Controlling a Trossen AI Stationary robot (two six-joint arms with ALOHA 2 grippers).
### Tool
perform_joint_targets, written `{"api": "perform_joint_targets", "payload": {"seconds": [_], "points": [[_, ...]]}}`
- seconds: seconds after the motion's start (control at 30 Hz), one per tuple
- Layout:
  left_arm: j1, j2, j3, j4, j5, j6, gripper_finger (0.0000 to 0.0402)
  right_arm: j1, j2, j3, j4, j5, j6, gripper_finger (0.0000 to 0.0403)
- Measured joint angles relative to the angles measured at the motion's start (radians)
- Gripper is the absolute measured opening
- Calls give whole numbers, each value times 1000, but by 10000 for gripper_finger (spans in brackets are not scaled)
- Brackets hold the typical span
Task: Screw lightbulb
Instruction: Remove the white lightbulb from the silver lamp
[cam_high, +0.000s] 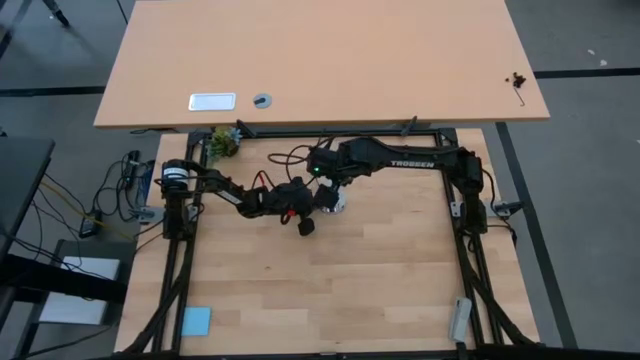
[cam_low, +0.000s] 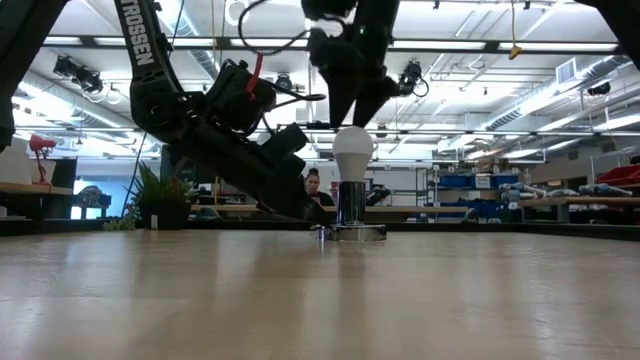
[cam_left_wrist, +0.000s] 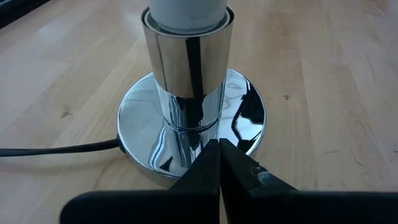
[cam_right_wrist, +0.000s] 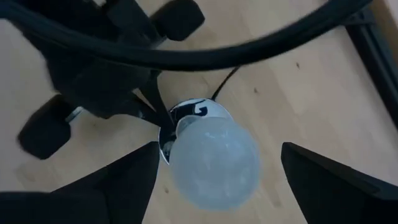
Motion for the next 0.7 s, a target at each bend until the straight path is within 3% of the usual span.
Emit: {"api": "perform_joint_targets", "payload": {"seconds": [0.47, 0.6, 0.7], "points": [[0, 0, 0, -1, 0, -1, 3, -35, 1, -88, 61, -49, -17, 315], [0, 0, 0, -1, 0, -1, 3, -50, 1, -88, 56, -75, -195, 284], [0, 1, 0, -2, 0, -1, 3, -56, 0, -86, 33, -86, -450, 264]]}}
